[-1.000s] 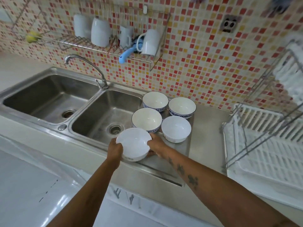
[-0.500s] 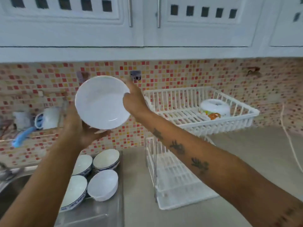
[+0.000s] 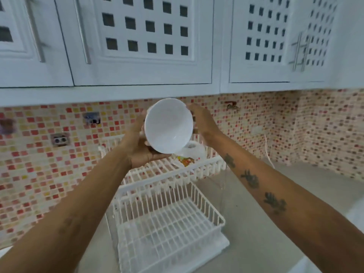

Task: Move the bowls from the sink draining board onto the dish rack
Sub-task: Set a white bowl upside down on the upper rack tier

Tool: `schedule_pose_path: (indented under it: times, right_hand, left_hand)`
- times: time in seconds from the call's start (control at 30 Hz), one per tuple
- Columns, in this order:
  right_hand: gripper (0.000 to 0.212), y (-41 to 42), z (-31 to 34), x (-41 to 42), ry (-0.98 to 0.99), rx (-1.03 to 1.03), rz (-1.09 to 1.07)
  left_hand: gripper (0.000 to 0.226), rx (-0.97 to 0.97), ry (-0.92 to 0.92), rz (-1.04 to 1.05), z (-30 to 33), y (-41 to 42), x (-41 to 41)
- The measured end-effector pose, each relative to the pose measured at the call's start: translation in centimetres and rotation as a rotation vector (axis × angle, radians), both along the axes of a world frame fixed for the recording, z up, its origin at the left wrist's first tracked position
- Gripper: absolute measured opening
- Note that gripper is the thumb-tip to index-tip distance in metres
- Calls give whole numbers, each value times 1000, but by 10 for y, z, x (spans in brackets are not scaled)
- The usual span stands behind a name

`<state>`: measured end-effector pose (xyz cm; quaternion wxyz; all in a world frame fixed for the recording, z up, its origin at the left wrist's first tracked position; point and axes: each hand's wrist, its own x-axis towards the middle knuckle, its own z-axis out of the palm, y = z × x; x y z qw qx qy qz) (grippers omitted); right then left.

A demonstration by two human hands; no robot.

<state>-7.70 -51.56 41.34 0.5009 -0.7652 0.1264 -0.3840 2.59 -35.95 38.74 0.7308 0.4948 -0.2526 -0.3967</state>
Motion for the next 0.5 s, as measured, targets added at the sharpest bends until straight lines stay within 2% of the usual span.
schedule_pose_path:
  times: [0.07,0.17,0.23,0.3,0.4,0.5]
  right_hand:
    - [37,-19,5,-5,42,-5,-17]
    - [63,-48,0,-1,137,0,-49]
    - [66,-64,-12,7,185,35,-67]
    - [74,-73,-29,14,237,77,-87]
    - [90,-88,-58,29,250,176,-111]
    - [74,-96,-71,37,240,326,-90]
  left_hand:
    - [56,44,-125,89,3,-26,8]
    - [71,133,-508,232,-3,-65,17]
    - [80,187,-750,334,-11,-86,23]
    - [81,229,-918,395,-21,-104,29]
    - [87,305,-1075,407,-36,-124,34]
    - [88,344,-1107,401,-53,-139,42]
